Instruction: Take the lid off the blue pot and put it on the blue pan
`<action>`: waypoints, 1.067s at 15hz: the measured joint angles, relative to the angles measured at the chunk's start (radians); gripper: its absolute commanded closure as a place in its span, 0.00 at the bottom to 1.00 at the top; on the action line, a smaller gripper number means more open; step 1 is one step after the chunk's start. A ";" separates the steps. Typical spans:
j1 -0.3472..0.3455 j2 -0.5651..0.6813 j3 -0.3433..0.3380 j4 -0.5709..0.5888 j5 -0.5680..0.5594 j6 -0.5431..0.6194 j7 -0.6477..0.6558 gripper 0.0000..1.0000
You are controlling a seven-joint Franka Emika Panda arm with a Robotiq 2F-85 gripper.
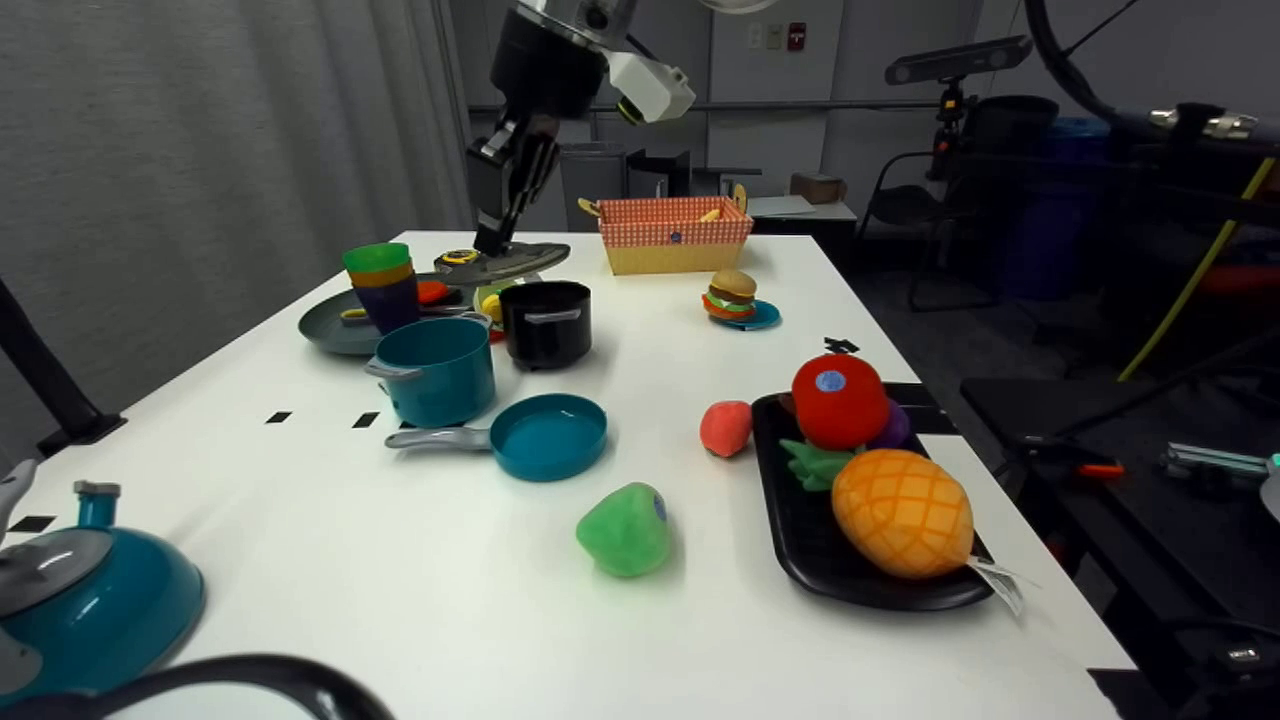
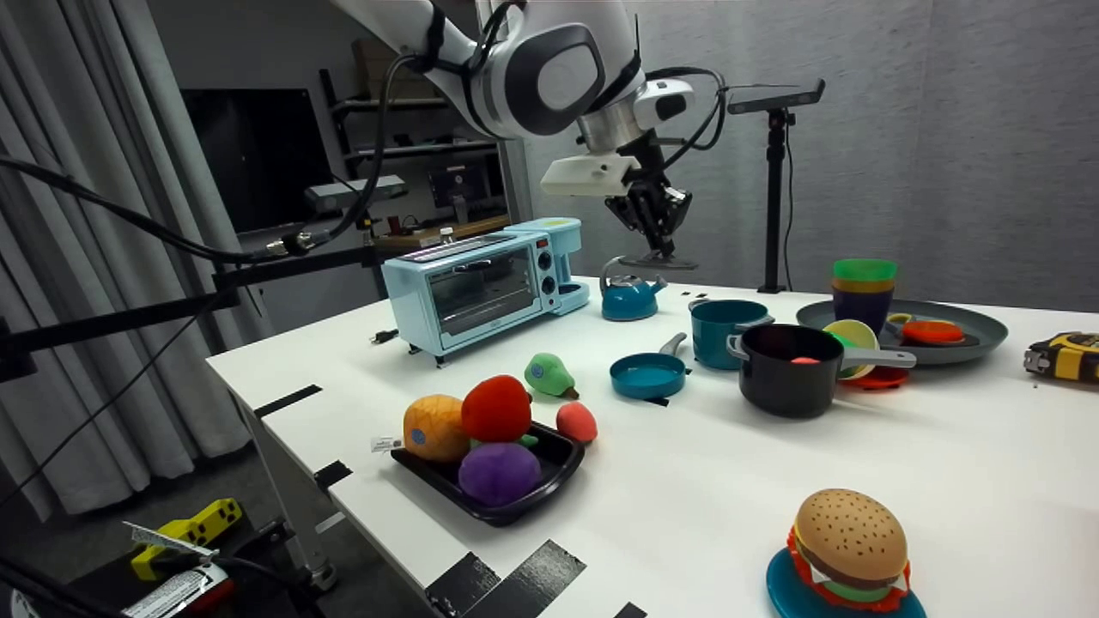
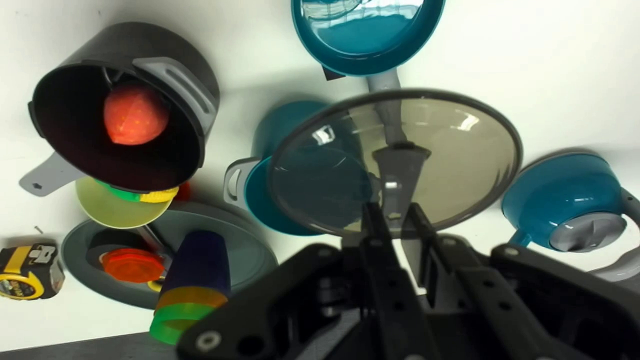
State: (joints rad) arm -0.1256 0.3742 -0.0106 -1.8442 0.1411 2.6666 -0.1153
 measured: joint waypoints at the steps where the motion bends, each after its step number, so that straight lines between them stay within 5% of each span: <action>1: 0.000 0.000 0.000 0.000 0.000 0.000 0.000 0.96; 16: 0.005 0.032 -0.020 0.000 -0.128 0.128 -0.015 0.96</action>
State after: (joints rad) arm -0.1203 0.4060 -0.0302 -1.8443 0.0132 2.7948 -0.1307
